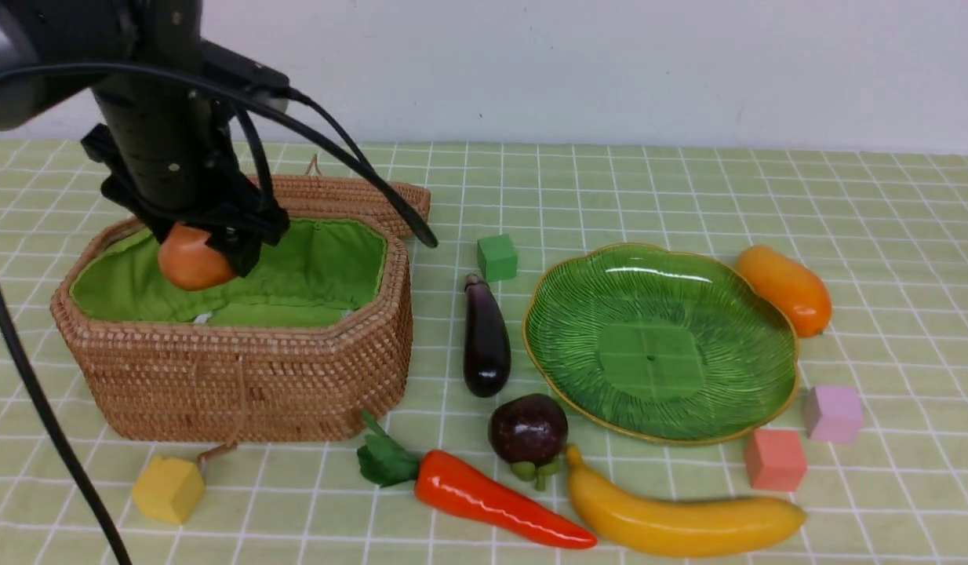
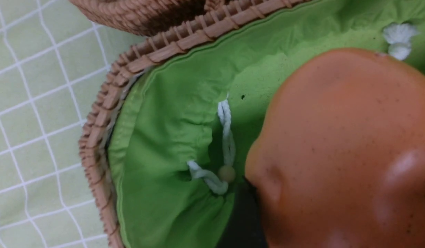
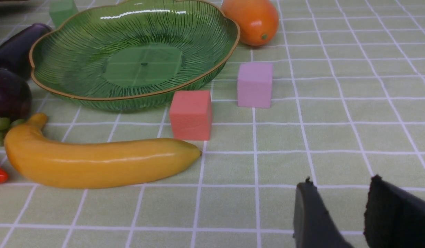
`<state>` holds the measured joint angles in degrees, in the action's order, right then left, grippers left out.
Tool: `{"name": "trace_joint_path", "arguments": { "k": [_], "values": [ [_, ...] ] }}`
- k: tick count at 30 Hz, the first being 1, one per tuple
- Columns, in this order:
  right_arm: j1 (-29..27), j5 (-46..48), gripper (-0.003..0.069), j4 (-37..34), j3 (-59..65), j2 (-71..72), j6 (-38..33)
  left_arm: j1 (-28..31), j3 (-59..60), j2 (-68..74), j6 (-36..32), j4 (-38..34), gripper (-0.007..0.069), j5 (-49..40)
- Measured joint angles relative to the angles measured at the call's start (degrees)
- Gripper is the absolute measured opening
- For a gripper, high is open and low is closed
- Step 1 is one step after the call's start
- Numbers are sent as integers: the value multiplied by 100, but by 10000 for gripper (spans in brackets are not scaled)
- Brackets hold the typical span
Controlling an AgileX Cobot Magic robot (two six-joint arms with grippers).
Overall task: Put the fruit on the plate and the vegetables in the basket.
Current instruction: Grab a potato with your left arm and place it in the basket on the left, then use the left arm to grab a carrot and put it into the left basket
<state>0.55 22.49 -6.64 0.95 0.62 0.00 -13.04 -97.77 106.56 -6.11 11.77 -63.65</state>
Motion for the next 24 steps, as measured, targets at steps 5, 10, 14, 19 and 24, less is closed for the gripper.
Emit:
{"name": "trace_joint_path", "arguments": {
  "k": [5,10,14,19,24],
  "values": [
    [0,0,239,0,0,0,0,0,-6,53,248,90,569,-7],
    [0,0,239,0,0,0,0,0,-12,53,1088,293,662,-65],
    [0,0,239,0,0,0,0,4,-12,-31,1316,345,662,-160],
    [0,0,239,0,0,0,0,-50,-12,-547,1354,-128,583,-240],
    [0,0,239,0,0,0,0,-733,207,-1440,557,-631,305,-589]
  ]
}}
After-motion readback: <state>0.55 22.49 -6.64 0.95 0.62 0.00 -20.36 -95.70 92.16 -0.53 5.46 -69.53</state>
